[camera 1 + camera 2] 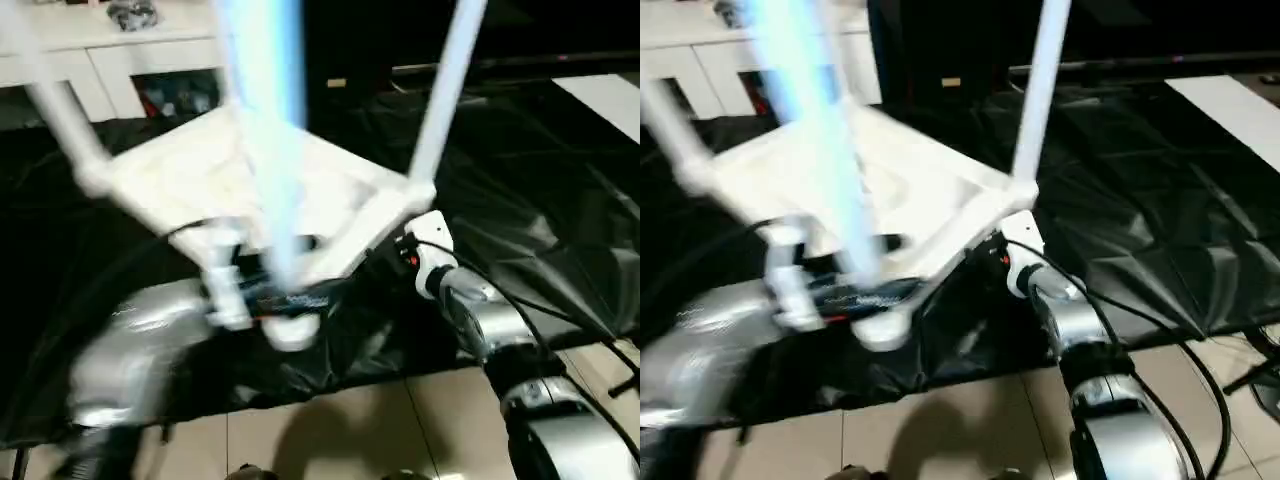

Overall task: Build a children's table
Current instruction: Rotate table base

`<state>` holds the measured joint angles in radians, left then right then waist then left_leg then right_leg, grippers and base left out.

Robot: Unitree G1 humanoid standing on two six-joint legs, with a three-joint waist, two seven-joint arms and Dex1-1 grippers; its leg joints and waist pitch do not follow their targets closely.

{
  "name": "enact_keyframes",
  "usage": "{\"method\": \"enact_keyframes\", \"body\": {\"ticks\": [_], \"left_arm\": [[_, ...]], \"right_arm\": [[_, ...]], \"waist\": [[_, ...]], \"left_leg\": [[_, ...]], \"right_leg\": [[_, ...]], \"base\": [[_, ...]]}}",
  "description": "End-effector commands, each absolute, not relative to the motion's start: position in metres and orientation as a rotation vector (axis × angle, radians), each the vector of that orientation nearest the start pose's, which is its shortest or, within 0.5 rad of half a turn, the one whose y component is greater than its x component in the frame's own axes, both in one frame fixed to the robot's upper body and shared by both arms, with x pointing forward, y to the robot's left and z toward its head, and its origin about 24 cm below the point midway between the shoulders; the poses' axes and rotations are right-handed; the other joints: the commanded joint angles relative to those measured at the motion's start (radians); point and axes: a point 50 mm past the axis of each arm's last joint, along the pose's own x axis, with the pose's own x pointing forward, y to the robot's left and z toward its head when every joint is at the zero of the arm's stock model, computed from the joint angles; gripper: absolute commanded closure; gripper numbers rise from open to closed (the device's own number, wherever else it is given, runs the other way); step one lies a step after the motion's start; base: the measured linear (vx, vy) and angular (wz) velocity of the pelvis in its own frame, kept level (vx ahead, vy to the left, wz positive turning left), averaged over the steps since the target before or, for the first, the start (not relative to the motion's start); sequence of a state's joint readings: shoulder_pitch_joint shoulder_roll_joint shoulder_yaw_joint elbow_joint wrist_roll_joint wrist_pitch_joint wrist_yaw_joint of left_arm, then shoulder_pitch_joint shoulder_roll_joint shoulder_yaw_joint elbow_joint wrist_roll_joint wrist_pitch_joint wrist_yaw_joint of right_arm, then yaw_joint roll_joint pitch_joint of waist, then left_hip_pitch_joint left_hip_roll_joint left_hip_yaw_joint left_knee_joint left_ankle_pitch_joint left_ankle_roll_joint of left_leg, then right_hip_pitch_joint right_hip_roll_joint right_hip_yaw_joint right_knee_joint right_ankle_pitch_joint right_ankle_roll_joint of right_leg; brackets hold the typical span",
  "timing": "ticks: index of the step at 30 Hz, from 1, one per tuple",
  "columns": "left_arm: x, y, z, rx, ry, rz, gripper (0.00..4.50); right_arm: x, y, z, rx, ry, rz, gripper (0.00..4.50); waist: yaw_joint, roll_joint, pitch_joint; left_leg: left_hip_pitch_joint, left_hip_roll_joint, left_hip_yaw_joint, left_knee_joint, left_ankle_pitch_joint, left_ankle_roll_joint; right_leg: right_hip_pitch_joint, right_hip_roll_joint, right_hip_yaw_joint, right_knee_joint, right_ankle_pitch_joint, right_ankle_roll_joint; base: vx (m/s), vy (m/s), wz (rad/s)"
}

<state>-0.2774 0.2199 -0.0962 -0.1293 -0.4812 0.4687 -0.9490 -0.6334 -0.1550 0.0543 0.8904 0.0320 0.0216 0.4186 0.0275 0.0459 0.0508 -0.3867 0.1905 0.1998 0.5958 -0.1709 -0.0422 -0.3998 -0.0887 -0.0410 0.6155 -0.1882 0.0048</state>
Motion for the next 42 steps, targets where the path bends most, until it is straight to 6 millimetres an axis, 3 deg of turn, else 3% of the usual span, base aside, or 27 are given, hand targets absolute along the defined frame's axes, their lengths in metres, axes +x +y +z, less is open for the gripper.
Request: {"method": "enact_keyframes", "body": {"ticks": [1, 8, 10, 16, 17, 18, 19, 20, 21, 22, 23, 26, 27, 29, 30, 31, 34, 35, 36, 38, 39, 41, 42], "left_arm": [[0.263, 0.079, 0.118, -0.211, -0.018, -1.312, 0.02], [0.28, 0.063, 0.119, -0.131, -0.055, -1.259, 0.02], [0.289, 0.061, 0.119, -0.114, -0.064, -1.227, 0.02], [0.305, 0.052, 0.122, -0.104, -0.109, -1.138, 0.02], [0.309, 0.051, 0.122, -0.1, -0.12, -1.107, 0.02], [0.315, 0.049, 0.123, -0.093, -0.142, -1.047, 0.02], [0.315, 0.049, 0.123, -0.093, -0.142, -1.047, 0.02], [0.319, 0.048, 0.123, -0.088, -0.152, -1.018, 0.02], [0.325, 0.048, 0.123, -0.077, -0.153, -0.981, 0.02], [0.335, 0.05, 0.124, -0.061, -0.161, -0.916, 0.02], [0.336, 0.05, 0.124, -0.058, -0.162, -0.91, 0.02], [0.343, 0.052, 0.125, -0.031, -0.175, -0.84, 0.02], [0.346, 0.052, 0.124, -0.033, -0.176, -0.822, 0.02], [0.344, 0.056, 0.12, -0.058, -0.176, -0.877, 0.02], [0.343, 0.057, 0.12, -0.061, -0.174, -0.883, 0.02], [0.341, 0.06, 0.117, -0.076, -0.163, -0.903, 0.02], [0.335, 0.075, 0.106, -0.14, -0.149, -0.919, 0.02], [0.328, 0.087, 0.1, -0.198, -0.147, -0.913, 0.02], [0.325, 0.09, 0.098, -0.209, -0.146, -0.914, 0.02], [0.318, 0.096, 0.094, -0.227, -0.143, -0.919, 0.02], [0.312, 0.101, 0.091, -0.242, -0.133, -0.925, 0.02], [0.305, 0.105, 0.089, -0.254, -0.125, -0.932, 0.02], [0.292, 0.114, 0.084, -0.248, -0.117, -0.91, 0.02]], "right_arm": [[0.352, -0.104, 0.03, -0.13, 0.288, 0.585, 0.0], [0.353, -0.097, 0.03, -0.141, 0.283, 0.597, 0.0], [0.35, -0.093, 0.03, -0.101, 0.268, 0.663, 0.0], [0.343, -0.093, 0.024, -0.094, 0.255, 0.712, 0.0], [0.344, -0.096, 0.023, -0.09, 0.255, 0.69, 0.0], [0.345, -0.101, 0.022, -0.079, 0.256, 0.649, 0.0], [0.345, -0.101, 0.022, -0.079, 0.256, 0.649, 0.0], [0.346, -0.105, 0.022, -0.075, 0.256, 0.623, 0.0], [0.348, -0.112, 0.024, -0.068, 0.246, 0.585, 0.0], [0.35, -0.127, 0.026, -0.06, 0.225, 0.519, 0.0], [0.35, -0.128, 0.027, -0.06, 0.223, 0.515, 0.0], [0.35, -0.14, 0.028, -0.056, 0.205, 0.473, 0.0], [0.349, -0.151, 0.029, -0.046, 0.193, 0.439, 0.0], [0.342, -0.167, 0.03, -0.038, 0.168, 0.404, 0.0], [0.342, -0.168, 0.03, -0.039, 0.166, 0.403, 0.0], [0.339, -0.172, 0.03, -0.041, 0.159, 0.399, 0.0], [0.327, -0.183, 0.031, -0.033, 0.133, 0.396, 0.0], [0.318, -0.188, 0.034, -0.012, 0.113, 0.401, 0.0], [0.314, -0.19, 0.034, -0.011, 0.105, 0.401, 0.0], [0.308, -0.193, 0.037, -0.003, 0.091, 0.405, 0.0], [0.303, -0.195, 0.038, 0.006, 0.081, 0.404, 0.0], [0.298, -0.197, 0.04, 0.011, 0.072, 0.399, 0.0], [0.287, -0.199, 0.042, 0.008, 0.063, 0.39, 0.0]], "waist": [[0.005, -0.005, -0.071], [0.001, -0.004, -0.073], [0.003, 0.001, -0.074], [0.009, 0.002, -0.074], [0.01, 0.001, -0.074], [0.011, 0.01, -0.074], [0.011, 0.005, -0.073], [0.012, 0.007, -0.075], [0.012, 0.016, -0.074], [0.012, 0.015, -0.074], [0.01, 0.009, -0.075], [0.014, 0.01, -0.075], [0.015, 0.02, -0.076], [0.025, 0.017, -0.079], [0.029, 0.031, -0.081], [0.031, 0.023, -0.081], [0.036, 0.025, -0.083], [0.031, 0.044, -0.079], [0.033, 0.039, -0.079], [0.028, 0.049, -0.076], [0.029, 0.041, -0.075], [0.031, 0.045, -0.068], [0.026, 0.046, -0.066]], "left_leg": [[0.011, 0.026, -0.018, -0.063, -0.193, 0.021], [0.014, 0.027, -0.016, -0.058, -0.183, 0.052], [0.019, 0.028, -0.014, -0.057, -0.189, 0.059], [0.02, 0.031, -0.016, -0.058, -0.212, 0.054], [0.02, 0.031, -0.016, -0.059, -0.217, 0.053], [0.019, 0.03, -0.018, -0.059, -0.221, 0.051], [0.023, 0.03, -0.017, -0.059, -0.235, 0.046], [0.022, 0.03, -0.019, -0.059, -0.235, 0.044], [0.019, 0.03, -0.021, -0.06, -0.239, 0.041], [0.021, 0.028, -0.02, -0.059, -0.252, 0.039], [0.021, 0.024, -0.018, -0.057, -0.25, 0.041], [0.015, 0.025, -0.02, -0.057, -0.23, 0.059], [0.016, 0.025, -0.02, -0.055, -0.225, 0.065], [0.016, 0.026, -0.019, -0.053, -0.2, 0.082], [0.015, 0.024, -0.021, -0.052, -0.189, 0.083], [0.013, 0.026, -0.02, -0.05, -0.179, 0.092], [0.009, 0.025, -0.018, -0.048, -0.159, 0.115], [0.009, 0.025, -0.018, -0.049, -0.198, 0.114], [0.008, 0.027, -0.02, -0.051, -0.203, 0.116], [0.011, 0.026, -0.018, -0.052, -0.24, 0.112], [0.013, 0.028, -0.016, -0.054, -0.246, 0.107], [0.011, 0.033, -0.02, -0.063, -0.27, 0.092], [0.018, 0.034, -0.02, -0.067, -0.308, 0.071]], "right_leg": [[0.052, -0.041, 0.026, -0.065, -0.124, -0.239], [0.051, -0.04, 0.025, -0.064, -0.087, -0.269], [0.049, -0.037, 0.024, -0.064, -0.072, -0.277], [0.049, -0.041, 0.024, -0.065, -0.08, -0.283], [0.05, -0.041, 0.023, -0.065, -0.085, -0.282], [0.05, -0.041, 0.023, -0.066, -0.087, -0.28], [0.049, -0.041, 0.023, -0.07, -0.093, -0.277], [0.051, -0.042, 0.023, -0.068, -0.09, -0.278], [0.053, -0.044, 0.022, -0.066, -0.095, -0.277], [0.05, -0.043, 0.021, -0.069, -0.103, -0.275], [0.052, -0.039, 0.022, -0.071, -0.1, -0.269], [0.055, -0.045, 0.02, -0.071, -0.096, -0.271], [0.054, -0.044, 0.019, -0.073, -0.094, -0.268], [0.056, -0.043, 0.019, -0.072, -0.063, -0.266], [0.058, -0.044, 0.017, -0.067, -0.056, -0.27], [0.056, -0.043, 0.016, -0.068, -0.042, -0.273], [0.057, -0.044, 0.015, -0.064, -0.037, -0.276], [0.057, -0.041, 0.011, -0.073, -0.057, -0.269], [0.059, -0.042, 0.011, -0.071, -0.061, -0.269], [0.048, -0.043, 0.011, -0.081, -0.18, -0.251], [0.048, -0.043, 0.012, -0.085, -0.209, -0.242], [0.045, -0.044, 0.014, -0.088, -0.286, -0.215], [0.036, -0.041, 0.015, -0.095, -0.345, -0.194]], "base": [[0.0, 0.0, 0.0], [0.0, 0.0, 0.0], [0.0, 0.0, 0.0], [0.0, 0.0, 0.0], [0.0, 0.0, 0.0], [0.0, 0.0, 0.0], [0.0, 0.0, 0.0], [0.0, 0.0, 0.0], [0.0, 0.0, 0.0], [0.0, 0.0, 0.0], [0.0, 0.0, 0.0], [0.0, 0.0, 0.0], [0.0, 0.0, 0.0], [0.0, 0.0, 0.0], [0.0, 0.0, 0.0], [0.0, 0.0, 0.0], [0.0, 0.0, 0.0], [0.0, 0.0, 0.0], [0.0, 0.0, 0.0], [0.0, 0.0, 0.0], [0.0, 0.0, 0.0], [0.0, 0.0, 0.0], [0.0, 0.0, 0.0]]}}
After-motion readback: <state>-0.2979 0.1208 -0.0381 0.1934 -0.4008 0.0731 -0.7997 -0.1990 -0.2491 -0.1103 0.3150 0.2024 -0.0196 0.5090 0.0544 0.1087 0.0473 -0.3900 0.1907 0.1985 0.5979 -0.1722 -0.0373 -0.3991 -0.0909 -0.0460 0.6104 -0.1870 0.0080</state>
